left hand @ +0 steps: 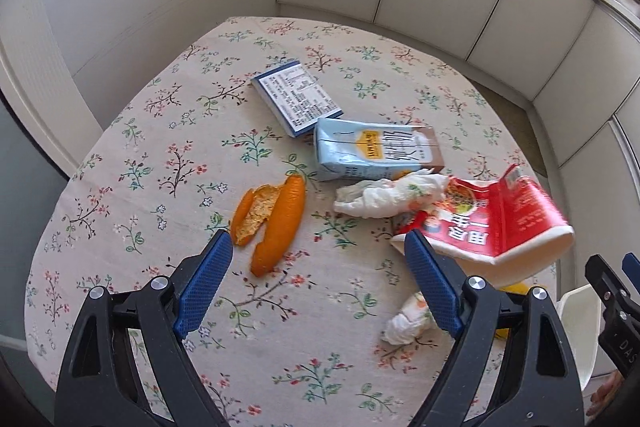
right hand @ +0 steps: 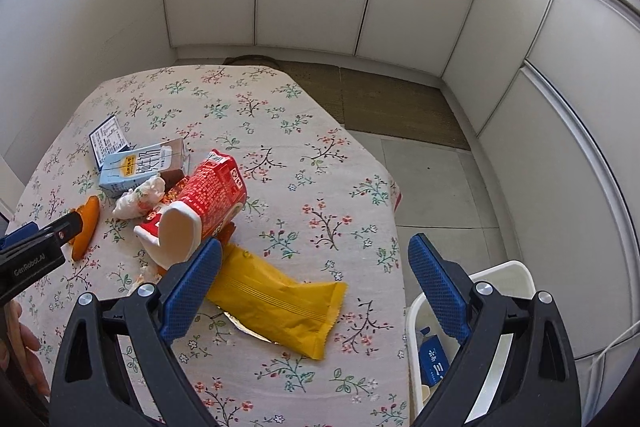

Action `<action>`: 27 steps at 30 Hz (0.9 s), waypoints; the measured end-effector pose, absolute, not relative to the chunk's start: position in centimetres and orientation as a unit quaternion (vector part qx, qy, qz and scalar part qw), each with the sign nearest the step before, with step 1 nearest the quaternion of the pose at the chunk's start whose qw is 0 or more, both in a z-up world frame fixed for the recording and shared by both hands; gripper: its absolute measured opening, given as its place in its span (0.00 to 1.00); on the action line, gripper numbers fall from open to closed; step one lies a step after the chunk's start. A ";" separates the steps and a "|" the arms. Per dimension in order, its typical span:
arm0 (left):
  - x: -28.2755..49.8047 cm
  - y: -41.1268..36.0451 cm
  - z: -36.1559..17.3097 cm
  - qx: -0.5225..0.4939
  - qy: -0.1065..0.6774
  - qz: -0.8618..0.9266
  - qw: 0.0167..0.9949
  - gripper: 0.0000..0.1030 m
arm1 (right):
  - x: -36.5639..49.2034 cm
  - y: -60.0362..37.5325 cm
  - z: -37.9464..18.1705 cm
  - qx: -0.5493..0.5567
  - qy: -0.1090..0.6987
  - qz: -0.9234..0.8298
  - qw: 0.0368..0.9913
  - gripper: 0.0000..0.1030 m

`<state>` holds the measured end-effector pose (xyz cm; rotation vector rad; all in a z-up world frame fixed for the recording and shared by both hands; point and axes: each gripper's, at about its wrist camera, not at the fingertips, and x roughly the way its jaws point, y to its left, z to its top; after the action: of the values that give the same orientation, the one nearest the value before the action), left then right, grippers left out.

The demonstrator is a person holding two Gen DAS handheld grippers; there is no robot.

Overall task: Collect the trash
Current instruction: 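Grasp the orange peel with the left tool while the right tool grasps the red-and-white paper cup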

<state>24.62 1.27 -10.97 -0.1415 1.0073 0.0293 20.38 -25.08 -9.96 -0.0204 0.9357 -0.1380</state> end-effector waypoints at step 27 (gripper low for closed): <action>26.4 5.7 -17.0 -0.008 0.512 -0.019 0.859 0.20 | 24.5 -21.6 -11.9 0.154 0.496 0.084 0.850 0.89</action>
<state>26.42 5.72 -16.96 -0.0173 1.0742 -0.0404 24.54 -21.65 -11.93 0.3244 1.0454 0.1759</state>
